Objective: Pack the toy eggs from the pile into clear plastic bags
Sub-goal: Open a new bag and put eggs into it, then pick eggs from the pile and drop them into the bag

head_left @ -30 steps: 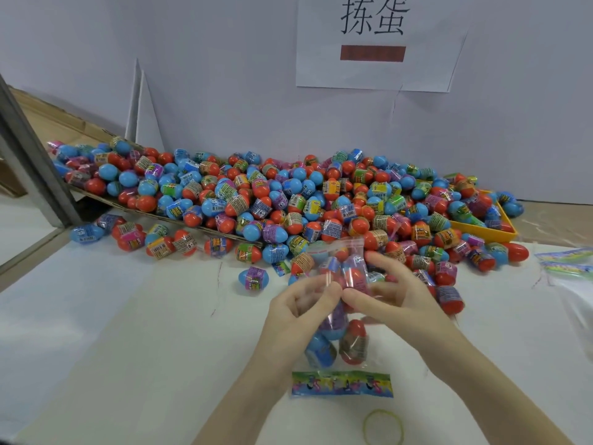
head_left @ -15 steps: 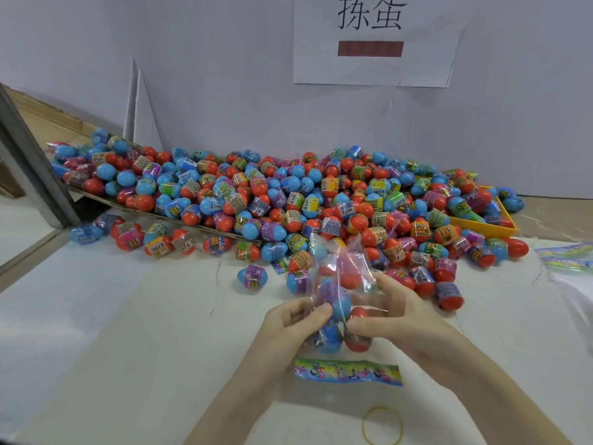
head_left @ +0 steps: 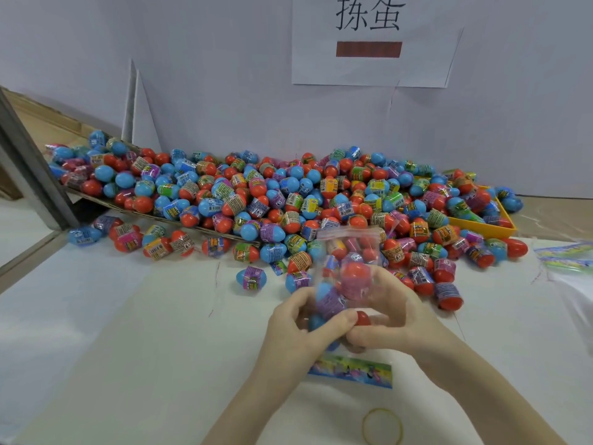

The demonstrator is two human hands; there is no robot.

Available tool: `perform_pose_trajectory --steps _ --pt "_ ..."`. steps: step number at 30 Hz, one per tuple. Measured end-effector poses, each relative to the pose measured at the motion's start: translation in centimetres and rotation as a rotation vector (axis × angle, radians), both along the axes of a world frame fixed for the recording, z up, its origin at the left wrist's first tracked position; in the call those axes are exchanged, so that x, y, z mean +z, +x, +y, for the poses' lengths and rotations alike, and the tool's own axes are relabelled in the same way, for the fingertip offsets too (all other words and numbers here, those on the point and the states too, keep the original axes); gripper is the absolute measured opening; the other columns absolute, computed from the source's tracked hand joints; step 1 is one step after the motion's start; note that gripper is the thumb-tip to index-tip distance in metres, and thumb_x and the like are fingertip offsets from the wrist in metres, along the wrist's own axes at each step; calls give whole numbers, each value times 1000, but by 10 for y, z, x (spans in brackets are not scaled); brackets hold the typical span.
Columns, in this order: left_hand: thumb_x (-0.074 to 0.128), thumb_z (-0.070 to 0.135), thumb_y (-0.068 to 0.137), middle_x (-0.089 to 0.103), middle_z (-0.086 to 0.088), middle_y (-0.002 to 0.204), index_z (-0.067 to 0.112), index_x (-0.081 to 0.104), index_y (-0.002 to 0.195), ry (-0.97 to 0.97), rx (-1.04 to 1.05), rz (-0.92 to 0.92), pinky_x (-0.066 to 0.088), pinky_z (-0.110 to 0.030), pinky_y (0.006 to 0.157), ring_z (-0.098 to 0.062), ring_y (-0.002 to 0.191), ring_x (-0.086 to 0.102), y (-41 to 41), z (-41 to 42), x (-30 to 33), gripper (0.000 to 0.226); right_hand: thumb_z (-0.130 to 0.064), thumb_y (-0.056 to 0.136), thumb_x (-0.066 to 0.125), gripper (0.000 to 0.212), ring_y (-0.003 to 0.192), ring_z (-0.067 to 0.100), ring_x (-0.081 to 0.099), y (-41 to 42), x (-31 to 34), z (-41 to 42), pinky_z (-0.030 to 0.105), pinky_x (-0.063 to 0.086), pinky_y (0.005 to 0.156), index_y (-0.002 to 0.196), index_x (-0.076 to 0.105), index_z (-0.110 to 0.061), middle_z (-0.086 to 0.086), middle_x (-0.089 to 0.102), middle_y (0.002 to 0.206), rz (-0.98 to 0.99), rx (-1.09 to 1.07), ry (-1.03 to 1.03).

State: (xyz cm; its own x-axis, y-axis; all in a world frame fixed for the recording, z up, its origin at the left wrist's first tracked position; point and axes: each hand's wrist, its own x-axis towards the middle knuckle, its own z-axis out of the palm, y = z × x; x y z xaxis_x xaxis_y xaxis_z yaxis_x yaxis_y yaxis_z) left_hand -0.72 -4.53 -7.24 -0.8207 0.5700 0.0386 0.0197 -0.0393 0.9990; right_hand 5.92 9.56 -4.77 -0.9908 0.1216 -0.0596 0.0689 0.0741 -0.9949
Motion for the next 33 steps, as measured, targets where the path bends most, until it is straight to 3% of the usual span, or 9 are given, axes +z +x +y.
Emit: perform_pose_trajectory --steps 2,7,9,14,18,24,26,29,33 --pt "78 15 66 68 10 76 17 65 87 7 -3 44 48 -12 63 -1 71 62 -1 -2 3 25 -17 59 84 56 96 12 65 -3 9 2 27 55 75 105 62 -40 -8 69 104 35 -16 6" --pt "76 2 68 68 14 73 20 62 90 3 -28 13 47 -10 61 2 68 62 1 1 7 32 -48 45 80 52 72 4 66 -9 27 -3 14 51 60 91 66 -32 -9 71 82 47 -200 99" --pt "78 7 68 70 12 75 19 64 92 27 -43 -7 48 -11 61 1 70 63 3 0 8 31 -44 46 74 40 66 6 64 -9 30 -8 14 50 58 81 69 -24 -6 70 76 83 -207 73" --pt "70 47 53 71 12 85 27 63 94 68 -51 -72 49 -12 66 -3 80 65 5 0 9 46 -22 59 72 20 55 8 60 -10 29 -9 15 48 52 72 73 -8 2 68 61 128 -274 -17" --pt "66 45 58 70 5 80 25 66 87 90 -3 -69 50 -13 65 -4 76 65 5 4 10 35 -20 52 74 19 59 13 65 -10 31 -12 16 50 53 67 75 -8 9 71 66 100 -263 -47" --pt "69 29 65 67 8 63 11 67 83 139 13 -173 47 -11 53 -2 60 65 -2 0 14 26 -36 46 75 39 70 12 67 -4 29 -2 17 53 59 82 75 -20 4 73 82 -43 -183 -45" --pt "70 25 67 67 9 66 12 67 83 102 -1 -214 49 -13 56 -1 63 64 -4 -2 12 21 -32 49 74 34 66 13 66 -3 27 -1 18 53 59 79 76 -18 7 73 79 -71 -169 -36" --pt "66 45 55 72 12 81 23 71 85 77 -36 -254 54 -19 72 0 77 66 -4 -2 11 37 -31 44 76 31 63 14 64 -4 23 -1 21 51 59 71 76 -15 9 71 72 -89 -197 -25" --pt "60 42 67 71 15 82 27 69 88 141 93 -112 48 -9 61 4 75 65 -1 0 18 27 -31 44 76 35 63 13 65 -2 23 -2 20 51 57 73 76 -13 9 72 75 -124 -203 3"
